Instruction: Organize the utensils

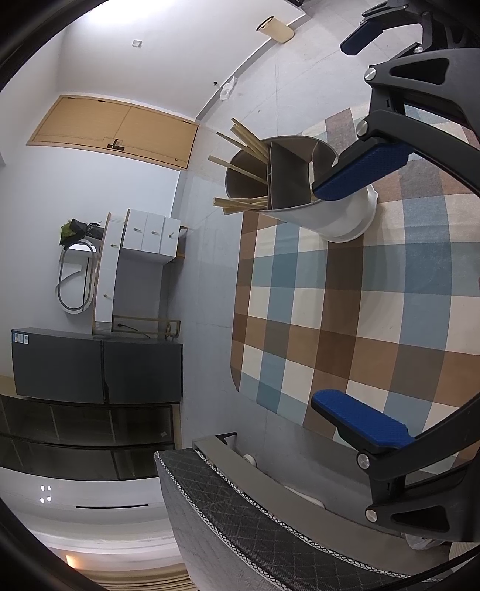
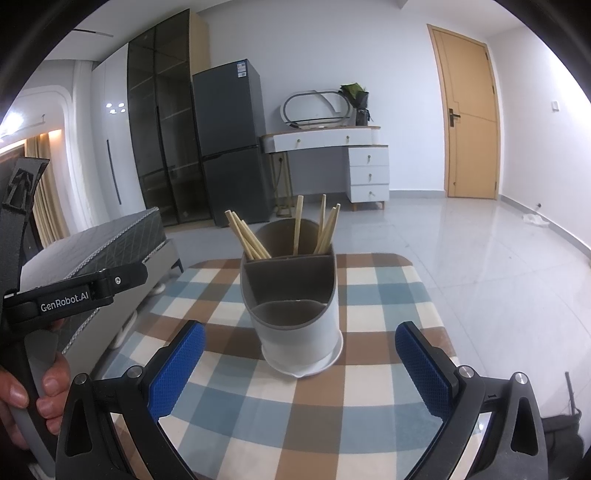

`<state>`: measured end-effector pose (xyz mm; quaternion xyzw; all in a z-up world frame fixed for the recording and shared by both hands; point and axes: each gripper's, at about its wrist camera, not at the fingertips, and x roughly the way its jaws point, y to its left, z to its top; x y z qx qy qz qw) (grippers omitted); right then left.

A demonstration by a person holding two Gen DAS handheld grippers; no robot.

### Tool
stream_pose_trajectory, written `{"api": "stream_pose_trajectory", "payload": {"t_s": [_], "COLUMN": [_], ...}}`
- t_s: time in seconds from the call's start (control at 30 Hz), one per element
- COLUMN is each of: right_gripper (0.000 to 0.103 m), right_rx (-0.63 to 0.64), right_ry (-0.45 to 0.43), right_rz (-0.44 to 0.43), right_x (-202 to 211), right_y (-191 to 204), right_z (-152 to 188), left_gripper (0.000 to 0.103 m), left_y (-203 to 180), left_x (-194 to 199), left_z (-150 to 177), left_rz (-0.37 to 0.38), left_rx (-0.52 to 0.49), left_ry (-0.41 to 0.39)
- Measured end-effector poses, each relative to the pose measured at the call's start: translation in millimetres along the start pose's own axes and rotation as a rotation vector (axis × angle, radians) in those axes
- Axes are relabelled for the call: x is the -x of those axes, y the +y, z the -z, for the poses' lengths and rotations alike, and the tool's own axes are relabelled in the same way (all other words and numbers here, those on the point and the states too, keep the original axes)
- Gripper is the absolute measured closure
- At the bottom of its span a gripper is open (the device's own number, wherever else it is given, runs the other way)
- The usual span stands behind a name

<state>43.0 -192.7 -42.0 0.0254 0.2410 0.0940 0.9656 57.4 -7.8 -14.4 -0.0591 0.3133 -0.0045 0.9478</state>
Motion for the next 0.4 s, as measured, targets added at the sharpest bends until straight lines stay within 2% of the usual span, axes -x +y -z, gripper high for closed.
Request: {"api": "stream_pose_trajectory", "payload": {"t_s": [0.37, 0.4], "right_gripper": [0.0, 0.0], "right_rx": [-0.001, -0.002], "right_ry": [0.013, 0.018], "right_rz": [0.003, 0.005], "right_x": [-2.3, -3.3], "right_y": [-0.6, -1.1], "right_z": [1.1, 1.5], "left_gripper": [0.003, 0.003], "left_y": [1.3, 1.5], "left_x": [-4.4, -6.3], "left_z": [1.1, 1.2], "left_rz": [0.0, 0.019], "left_rx": [0.005, 0.006], "left_ry": [0.019, 0.035]}}
